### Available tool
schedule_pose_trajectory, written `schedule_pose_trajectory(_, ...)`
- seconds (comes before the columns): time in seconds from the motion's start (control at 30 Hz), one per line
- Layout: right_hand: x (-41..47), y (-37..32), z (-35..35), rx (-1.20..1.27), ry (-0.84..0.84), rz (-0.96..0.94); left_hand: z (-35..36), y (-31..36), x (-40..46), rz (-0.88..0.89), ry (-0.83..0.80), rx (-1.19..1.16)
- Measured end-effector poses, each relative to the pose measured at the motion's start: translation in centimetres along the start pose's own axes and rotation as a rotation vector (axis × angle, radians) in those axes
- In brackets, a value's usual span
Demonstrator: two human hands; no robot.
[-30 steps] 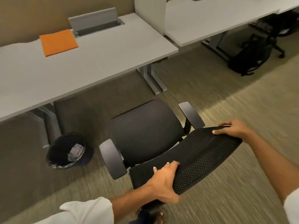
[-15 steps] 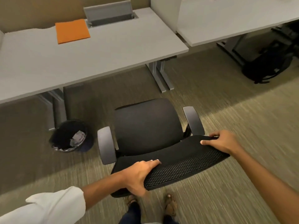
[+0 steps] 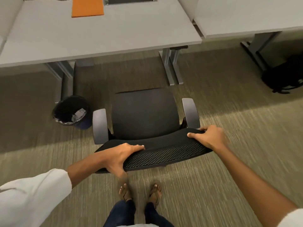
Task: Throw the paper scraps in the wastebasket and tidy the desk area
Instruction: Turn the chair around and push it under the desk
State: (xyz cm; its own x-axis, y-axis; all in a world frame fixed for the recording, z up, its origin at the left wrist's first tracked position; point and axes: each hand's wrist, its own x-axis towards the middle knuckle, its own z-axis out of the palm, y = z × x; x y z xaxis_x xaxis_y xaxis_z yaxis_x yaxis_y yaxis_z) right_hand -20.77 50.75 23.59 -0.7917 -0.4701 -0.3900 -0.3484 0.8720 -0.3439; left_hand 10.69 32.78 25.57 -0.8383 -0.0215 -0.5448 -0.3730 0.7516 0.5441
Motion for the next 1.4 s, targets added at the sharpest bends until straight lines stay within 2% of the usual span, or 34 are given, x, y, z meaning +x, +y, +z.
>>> schedule_pose_trajectory(0.27, -1.6, 0.1, 0.3, 0.057, 0.036, -0.056, 0.4, 0.3, -2.4, -0.044, 0.049, -0.021)
schedule_pose_trajectory(0.6, -4.5, -2.1, 2.1, 0.147, -0.032, -0.048, 0.7, -1.3, -6.2, -0.070, 0.045, -0.053)
schedule_pose_trajectory(0.77, -4.6, -3.2, 2.4, 0.109, -0.053, -0.051, 0.4, -2.2, -6.6, -0.072, 0.038, -0.060)
schedule_pose_trajectory(0.87, -3.8, -3.2, 2.7, -0.039, -0.132, -0.073, 0.7, -2.6, -6.7, -0.078, 0.018, -0.056)
schedule_pose_trajectory(1.0, -0.8, -2.6, 2.0, -0.173, -0.402, -0.038, 0.6, -3.5, -6.4, -0.094, -0.094, -0.098)
schedule_pose_trajectory(1.13, 4.0, -5.1, 1.5, -0.275, -0.412, -0.056, -3.5, -7.3, -4.6, -0.172, -0.221, -0.371)
schedule_pose_trajectory(1.2, 6.1, -7.2, 1.9, -0.311, -0.411, -0.074, -5.3, -10.5, -2.5, -0.260, -0.102, -0.433)
schedule_pose_trajectory(1.3, 8.5, -10.5, 3.6, -0.353, -0.394, -0.102, -7.4, -15.1, 1.8, -0.445, 0.076, -0.244)
schedule_pose_trajectory(1.4, 9.8, -14.7, 6.8, -0.322, -0.394, -0.144, -8.2, -19.3, 4.8, -0.621, 0.205, -0.247)
